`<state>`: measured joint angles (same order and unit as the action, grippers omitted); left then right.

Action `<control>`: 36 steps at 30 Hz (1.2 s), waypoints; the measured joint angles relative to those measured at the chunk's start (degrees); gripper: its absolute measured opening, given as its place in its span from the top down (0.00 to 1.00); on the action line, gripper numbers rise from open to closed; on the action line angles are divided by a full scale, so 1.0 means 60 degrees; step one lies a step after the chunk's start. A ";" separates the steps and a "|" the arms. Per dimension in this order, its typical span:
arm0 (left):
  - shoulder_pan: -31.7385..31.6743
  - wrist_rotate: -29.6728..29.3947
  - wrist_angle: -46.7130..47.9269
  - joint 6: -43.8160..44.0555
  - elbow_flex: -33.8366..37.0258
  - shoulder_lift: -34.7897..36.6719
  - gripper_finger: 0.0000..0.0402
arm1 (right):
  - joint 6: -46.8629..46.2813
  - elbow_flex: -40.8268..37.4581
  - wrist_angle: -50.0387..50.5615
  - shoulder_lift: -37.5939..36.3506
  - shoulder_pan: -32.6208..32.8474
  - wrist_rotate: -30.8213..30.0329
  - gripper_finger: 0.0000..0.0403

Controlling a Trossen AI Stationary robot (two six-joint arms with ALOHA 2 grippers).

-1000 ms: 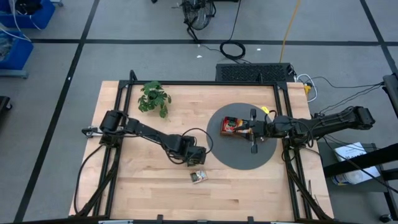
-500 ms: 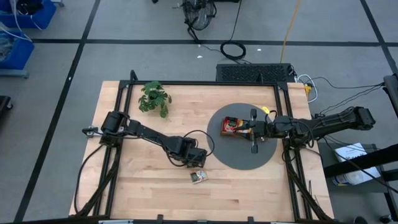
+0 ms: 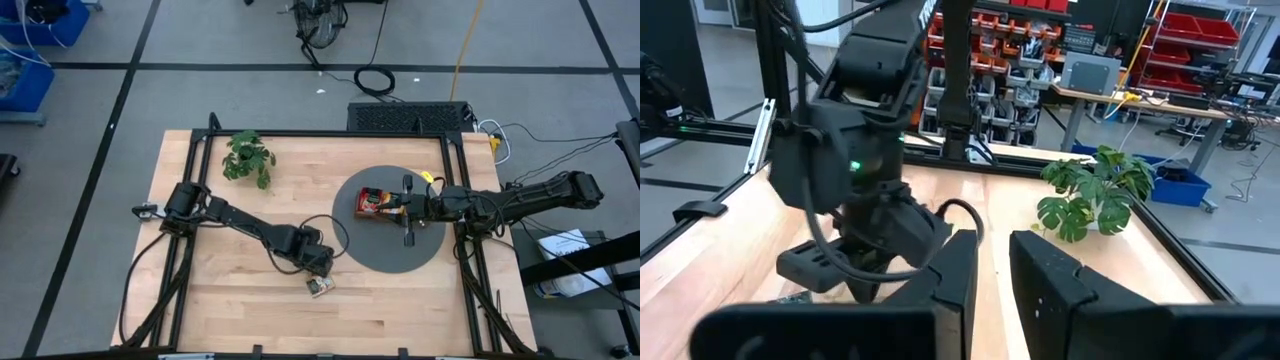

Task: Pick & Place Tea
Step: Put the brown tea bag into the right section of the wooden organizer

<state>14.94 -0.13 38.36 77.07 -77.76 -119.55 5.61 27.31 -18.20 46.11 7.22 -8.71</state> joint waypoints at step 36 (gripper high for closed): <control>0.0213 0.1353 0.0298 0.1077 -0.0397 -0.0317 0.06 | 0.0098 0.0000 -0.0029 0.0000 0.0000 -0.0004 0.86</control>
<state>16.22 7.99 40.14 83.53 -80.14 -121.45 6.20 27.31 -18.37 46.11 7.22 -8.73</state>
